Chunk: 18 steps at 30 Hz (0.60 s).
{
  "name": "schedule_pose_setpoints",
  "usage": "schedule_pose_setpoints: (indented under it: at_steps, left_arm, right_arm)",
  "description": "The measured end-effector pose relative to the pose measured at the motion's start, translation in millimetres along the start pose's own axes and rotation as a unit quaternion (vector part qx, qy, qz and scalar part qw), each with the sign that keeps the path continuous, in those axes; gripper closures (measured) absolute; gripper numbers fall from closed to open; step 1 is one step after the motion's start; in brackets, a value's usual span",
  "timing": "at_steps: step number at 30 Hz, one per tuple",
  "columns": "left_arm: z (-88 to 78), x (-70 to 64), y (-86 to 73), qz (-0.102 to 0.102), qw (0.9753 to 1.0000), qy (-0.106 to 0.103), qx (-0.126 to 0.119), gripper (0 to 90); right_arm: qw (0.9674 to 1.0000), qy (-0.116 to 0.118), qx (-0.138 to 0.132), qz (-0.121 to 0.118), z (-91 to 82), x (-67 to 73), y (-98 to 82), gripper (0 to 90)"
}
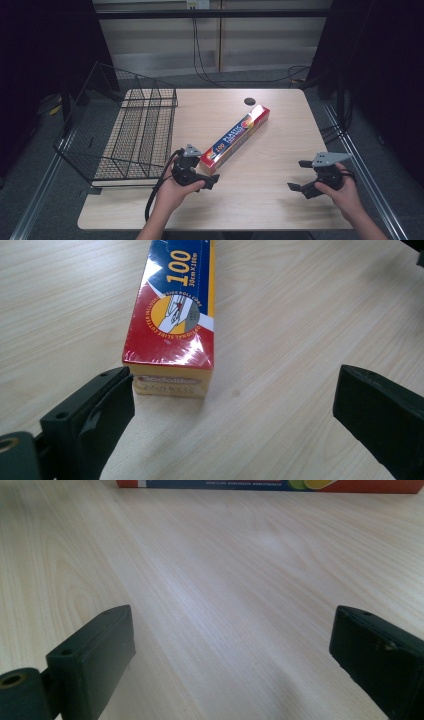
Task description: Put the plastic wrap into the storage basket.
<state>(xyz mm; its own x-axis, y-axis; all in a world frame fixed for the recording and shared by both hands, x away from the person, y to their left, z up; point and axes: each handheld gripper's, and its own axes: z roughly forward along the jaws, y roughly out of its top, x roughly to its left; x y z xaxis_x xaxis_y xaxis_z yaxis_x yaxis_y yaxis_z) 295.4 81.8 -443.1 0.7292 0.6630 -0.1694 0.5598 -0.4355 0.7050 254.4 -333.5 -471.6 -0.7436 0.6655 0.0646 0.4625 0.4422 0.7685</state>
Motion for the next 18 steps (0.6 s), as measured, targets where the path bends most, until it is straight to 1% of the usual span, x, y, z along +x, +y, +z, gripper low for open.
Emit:
schedule_pose_setpoints:
  at_steps: [1,2,3,4,5,6,8,9,10,11,12,14,15,17,18]
  left_arm:
    - [0.2,-0.7,-0.1,0.0,1.0,0.001,-0.001,3.0]
    - [0.4,-0.1,0.5,0.006,1.0,0.0,0.003,3.0]
    - [1.4,-0.8,0.6,-0.002,1.0,-0.001,-0.001,3.0]
    - [1.8,-0.7,1.2,-0.002,1.0,-0.003,-0.001,3.0]
    - [1.8,0.2,1.8,0.004,1.0,-0.004,0.004,3.0]
    - [2.5,-0.2,1.9,0.002,1.0,-0.003,0.004,3.0]
    - [4.0,0.4,3.5,0.005,0.9999,-0.009,0.011,3.0]
    - [5.0,0.1,4.3,0.0,0.9998,-0.016,0.008,3.0]
    - [5.8,-0.1,5.1,0.003,0.9999,-0.014,0.005,3.0]
    - [7.4,-0.6,6.7,0.003,0.9998,-0.018,0.003,2.9]
    - [7.5,-0.4,8.2,0.004,0.9998,-0.017,0.007,3.0]
    - [9.0,0.2,13.2,0.001,0.9998,-0.018,0.002,3.0]
    - [9.6,0.7,16.6,0.0,0.9999,-0.016,0.002,3.0]
    - [11.7,3.5,24.6,0.008,0.9998,-0.015,0.005,3.1]
    - [13.1,5.2,28.4,0.004,0.9998,-0.018,0.005,3.2]
  right_arm:
    - [1.0,0.0,0.002,0.0,0.4,0.7,0.3,4.4]
    - [1.0,-0.002,0.0,-0.002,0.7,1.0,0.5,4.1]
    - [1.0,-0.002,-0.002,-0.003,0.8,1.8,0.7,3.9]
    - [1.0,-0.001,-0.002,-0.003,0.6,1.8,0.7,3.9]
    - [1.0,0.001,-0.003,-0.003,0.3,1.9,0.3,3.4]
    - [1.0,0.004,-0.003,-0.003,0.4,1.5,-0.1,3.3]
    - [1.0,0.002,-0.003,-0.002,0.2,1.6,-0.9,3.3]
    - [1.0,0.002,-0.004,-0.005,-0.3,0.6,-1.5,3.5]
    - [1.0,0.001,-0.005,-0.003,-1.0,0.5,-1.8,3.6]
    - [1.0,-0.003,-0.007,-0.003,-1.8,0.2,-2.0,3.3]
    - [0.9999,-0.006,-0.01,-0.003,-2.7,-0.3,-2.3,3.2]
    - [0.9999,0.0,-0.011,0.001,-3.4,-0.5,-2.8,3.1]
    - [0.9999,-0.002,-0.012,0.0,-3.2,-0.1,-3.3,3.1]
    - [0.9999,-0.002,-0.01,-0.002,-3.6,1.0,-3.4,3.4]
    - [0.9999,-0.001,-0.011,-0.002,-3.7,1.9,-3.1,3.3]
